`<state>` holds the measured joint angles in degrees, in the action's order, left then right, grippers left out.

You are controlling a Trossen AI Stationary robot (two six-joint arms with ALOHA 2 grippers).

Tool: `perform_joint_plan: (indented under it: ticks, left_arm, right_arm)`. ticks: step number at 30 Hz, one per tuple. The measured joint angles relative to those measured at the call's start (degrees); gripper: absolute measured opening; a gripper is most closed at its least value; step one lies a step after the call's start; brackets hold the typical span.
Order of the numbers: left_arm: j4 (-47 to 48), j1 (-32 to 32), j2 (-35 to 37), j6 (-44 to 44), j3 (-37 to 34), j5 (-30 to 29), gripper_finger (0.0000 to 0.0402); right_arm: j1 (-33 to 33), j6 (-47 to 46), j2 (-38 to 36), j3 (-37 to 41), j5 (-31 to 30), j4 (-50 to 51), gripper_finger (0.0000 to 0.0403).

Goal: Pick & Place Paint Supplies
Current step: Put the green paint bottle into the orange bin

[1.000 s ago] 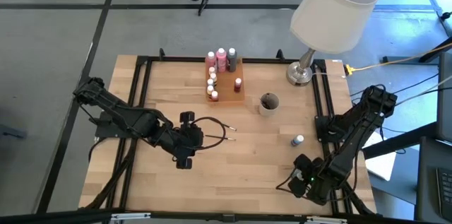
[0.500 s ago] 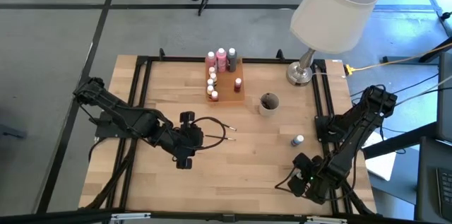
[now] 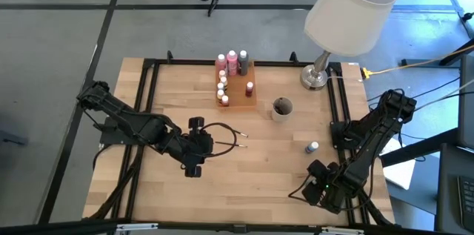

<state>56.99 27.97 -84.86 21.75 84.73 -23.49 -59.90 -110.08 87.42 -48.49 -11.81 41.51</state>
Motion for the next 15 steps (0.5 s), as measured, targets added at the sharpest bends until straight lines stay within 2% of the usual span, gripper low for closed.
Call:
perform_joint_plan:
  ticks: [7, 11, 15]
  left_arm:
    - [0.00, 0.00, 0.00, 0.01, 0.00, 0.00, 0.0162]
    - [0.00, 0.00, 0.00, 0.01, 0.00, -0.34, 0.0162]
    - [-0.82, -0.02, -0.29, 0.06, 0.00, -4.86, 0.0162]
  right_arm:
    - [0.00, 0.00, -0.02, 0.00, 0.00, -0.08, 0.0136]
    - [0.13, 0.01, 0.00, 0.00, 0.02, -1.52, 0.0135]
    - [1.02, 2.36, 0.00, 0.00, -0.26, -5.32, 0.0135]
